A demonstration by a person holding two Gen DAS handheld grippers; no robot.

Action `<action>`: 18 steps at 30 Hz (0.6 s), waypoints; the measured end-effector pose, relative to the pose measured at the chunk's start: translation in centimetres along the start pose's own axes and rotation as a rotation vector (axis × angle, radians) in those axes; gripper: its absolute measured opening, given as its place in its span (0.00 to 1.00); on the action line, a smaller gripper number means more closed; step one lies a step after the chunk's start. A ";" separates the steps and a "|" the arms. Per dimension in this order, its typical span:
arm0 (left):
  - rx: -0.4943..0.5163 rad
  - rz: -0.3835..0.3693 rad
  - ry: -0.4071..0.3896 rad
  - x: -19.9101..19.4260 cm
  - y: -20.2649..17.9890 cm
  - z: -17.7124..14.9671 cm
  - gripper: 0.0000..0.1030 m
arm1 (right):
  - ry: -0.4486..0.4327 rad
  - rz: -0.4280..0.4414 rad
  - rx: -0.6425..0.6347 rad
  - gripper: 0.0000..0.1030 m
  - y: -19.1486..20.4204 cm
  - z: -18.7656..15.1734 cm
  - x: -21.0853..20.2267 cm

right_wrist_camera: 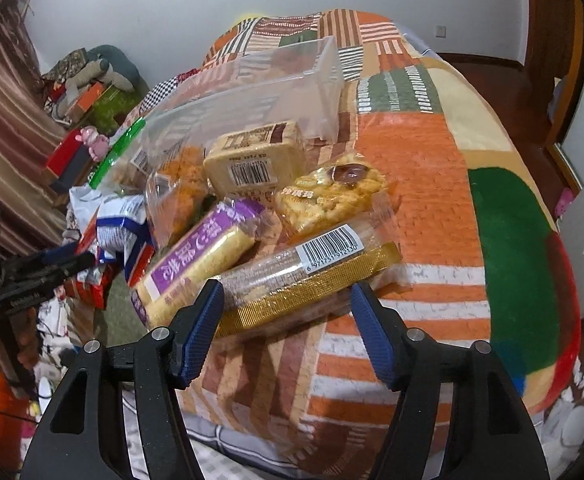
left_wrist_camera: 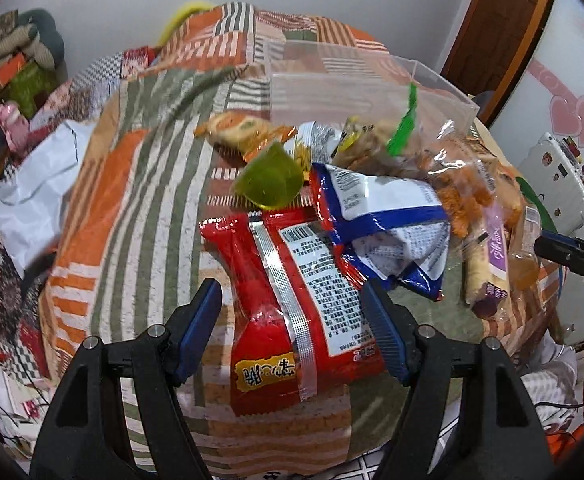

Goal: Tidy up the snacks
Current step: 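Lower the left tool onto the red chip bag while the right tool reaches the gold wafer roll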

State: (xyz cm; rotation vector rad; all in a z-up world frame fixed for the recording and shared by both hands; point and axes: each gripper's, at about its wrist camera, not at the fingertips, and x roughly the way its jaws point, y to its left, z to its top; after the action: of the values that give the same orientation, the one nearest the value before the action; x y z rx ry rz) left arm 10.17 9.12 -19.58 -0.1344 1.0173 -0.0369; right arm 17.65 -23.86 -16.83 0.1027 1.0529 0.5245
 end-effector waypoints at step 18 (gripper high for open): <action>-0.122 -0.044 0.004 1.6 1.9 -0.7 0.86 | 0.018 0.005 0.015 0.66 -0.2 0.3 2.0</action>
State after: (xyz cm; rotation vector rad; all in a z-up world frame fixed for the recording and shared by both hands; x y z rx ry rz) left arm 10.38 10.74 -21.51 -0.2684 1.0211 -0.0152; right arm 18.72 -23.02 -18.36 0.1142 1.0747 0.5230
